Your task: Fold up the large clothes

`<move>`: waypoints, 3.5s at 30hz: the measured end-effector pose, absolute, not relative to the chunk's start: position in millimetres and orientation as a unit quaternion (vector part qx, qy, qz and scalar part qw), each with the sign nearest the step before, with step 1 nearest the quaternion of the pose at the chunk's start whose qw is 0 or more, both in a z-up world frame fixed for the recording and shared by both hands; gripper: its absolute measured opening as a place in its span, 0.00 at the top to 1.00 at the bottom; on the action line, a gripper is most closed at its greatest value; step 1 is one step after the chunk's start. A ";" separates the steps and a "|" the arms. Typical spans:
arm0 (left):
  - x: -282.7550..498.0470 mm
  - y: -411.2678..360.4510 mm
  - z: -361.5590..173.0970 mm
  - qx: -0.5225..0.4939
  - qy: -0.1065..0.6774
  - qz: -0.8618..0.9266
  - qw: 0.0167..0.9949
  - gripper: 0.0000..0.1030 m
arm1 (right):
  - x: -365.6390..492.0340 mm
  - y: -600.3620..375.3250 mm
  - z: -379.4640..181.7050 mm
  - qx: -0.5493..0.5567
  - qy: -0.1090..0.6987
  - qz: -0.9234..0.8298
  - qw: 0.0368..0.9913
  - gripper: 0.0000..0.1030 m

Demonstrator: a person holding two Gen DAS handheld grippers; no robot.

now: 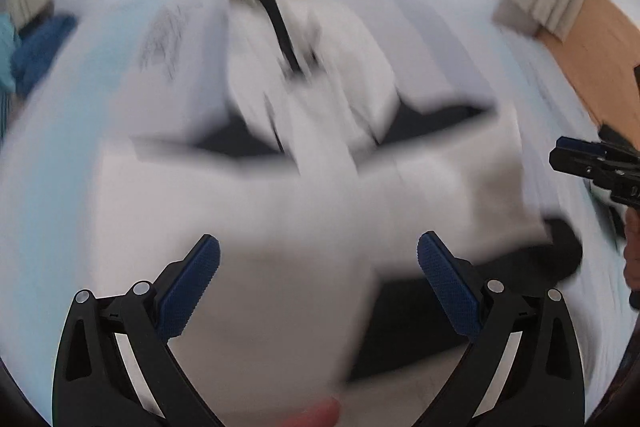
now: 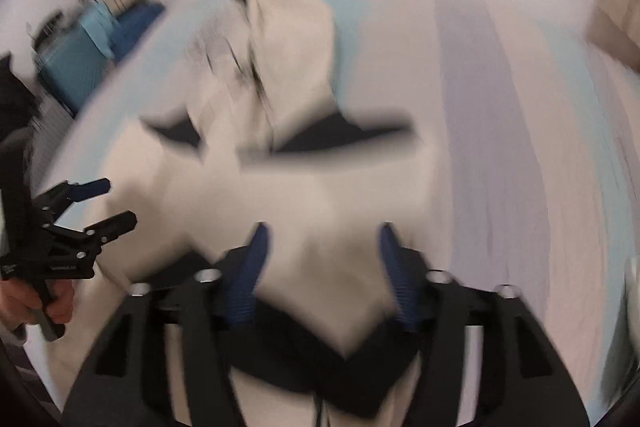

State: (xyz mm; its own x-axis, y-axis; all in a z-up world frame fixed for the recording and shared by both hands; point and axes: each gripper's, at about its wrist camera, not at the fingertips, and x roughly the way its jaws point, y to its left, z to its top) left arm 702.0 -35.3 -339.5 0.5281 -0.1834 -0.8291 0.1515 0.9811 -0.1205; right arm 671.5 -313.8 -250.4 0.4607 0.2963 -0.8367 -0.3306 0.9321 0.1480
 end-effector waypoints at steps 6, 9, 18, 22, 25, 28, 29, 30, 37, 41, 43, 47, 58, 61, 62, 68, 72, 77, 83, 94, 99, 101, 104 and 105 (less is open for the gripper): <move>902.2 18.1 -332.3 -0.029 0.507 -0.140 0.850 0.06 | 844.5 -250.8 -253.8 -0.054 0.480 0.218 0.848 0.34; 966.5 42.3 -352.3 -0.090 0.534 -0.155 0.827 0.06 | 908.0 -232.6 -273.2 -0.032 0.493 0.212 0.844 0.34; 1043.9 45.0 -410.7 -0.126 0.576 -0.138 0.796 0.06 | 992.6 -216.8 -331.4 0.063 0.543 0.190 0.815 0.34; 1058.9 35.9 -422.6 -0.158 0.583 -0.159 0.781 0.06 | 1000.3 -212.3 -351.0 0.079 0.559 0.195 0.802 0.38; 1064.3 26.0 -420.9 -0.163 0.577 -0.170 0.782 0.12 | 1003.0 -209.2 -353.2 0.088 0.560 0.211 0.796 0.51; 1070.7 16.3 -415.2 -0.179 0.568 -0.168 0.785 0.41 | 1007.0 -209.5 -348.8 0.102 0.558 0.213 0.796 0.61; 1073.2 15.3 -413.6 -0.193 0.568 -0.170 0.782 0.49 | 1007.2 -210.9 -347.2 0.108 0.557 0.212 0.796 0.64; 1074.5 12.3 -411.1 -0.203 0.568 -0.173 0.779 0.63 | 1013.5 -213.5 -345.8 0.114 0.559 0.214 0.793 0.73; 1051.1 -1.0 -381.2 -0.199 0.532 -0.155 0.808 0.93 | 1003.5 -220.4 -326.8 0.139 0.546 0.223 0.795 0.94; 1014.5 -1.3 -341.4 -0.195 0.474 -0.131 0.849 0.94 | 974.9 -229.0 -296.0 0.147 0.514 0.231 0.813 0.94; 984.2 -1.9 -316.5 -0.207 0.442 -0.119 0.865 0.94 | 948.9 -234.2 -274.0 0.137 0.491 0.239 0.827 0.94; 898.3 -12.0 -257.1 -0.188 0.394 -0.112 0.893 0.94 | 882.1 -236.5 -237.3 0.091 0.453 0.248 0.851 0.94; 712.3 -56.5 -232.2 -0.114 0.336 -0.060 0.933 0.94 | 692.0 -248.5 -219.2 0.064 0.431 0.238 0.868 0.95; 685.2 -63.3 -254.9 -0.110 0.358 -0.042 0.926 0.94 | 659.0 -243.8 -231.2 0.058 0.435 0.227 0.870 0.95; 680.2 -63.9 -261.7 -0.112 0.368 -0.036 0.922 0.94 | 651.1 -245.8 -235.3 0.058 0.438 0.226 0.868 0.95; 629.5 -71.9 -287.1 -0.102 0.404 -0.010 0.909 0.93 | 597.6 -250.3 -261.9 0.039 0.450 0.213 0.867 0.95; 613.0 -79.4 -311.8 -0.068 0.431 0.006 0.900 0.69 | 572.9 -252.1 -284.6 0.034 0.469 0.200 0.859 0.95; 569.4 -86.4 -315.9 -0.013 0.444 0.050 0.894 0.17 | 548.9 -258.0 -296.3 0.033 0.492 0.179 0.851 0.76; 517.5 -75.6 -297.0 0.016 0.449 0.061 0.891 0.11 | 511.0 -275.4 -273.3 0.035 0.505 0.184 0.843 0.64; 553.3 -65.3 -216.7 -0.032 0.431 -0.032 0.901 0.06 | 544.6 -256.3 -215.5 0.036 0.504 0.219 0.835 0.59; 603.3 -97.7 -245.2 -0.103 0.480 -0.181 0.852 0.06 | 537.8 -236.7 -245.8 0.025 0.518 0.231 0.823 0.59; 607.9 -111.3 -262.7 -0.103 0.493 -0.212 0.838 0.06 | 534.3 -234.6 -254.0 0.018 0.518 0.235 0.822 0.59; 600.8 -125.1 -285.3 -0.091 0.505 -0.241 0.824 0.06 | 529.2 -235.6 -274.5 0.019 0.524 0.237 0.818 0.58; 598.9 -126.7 -295.7 -0.088 0.514 -0.249 0.816 0.06 | 527.4 -235.7 -282.9 0.016 0.525 0.238 0.817 0.58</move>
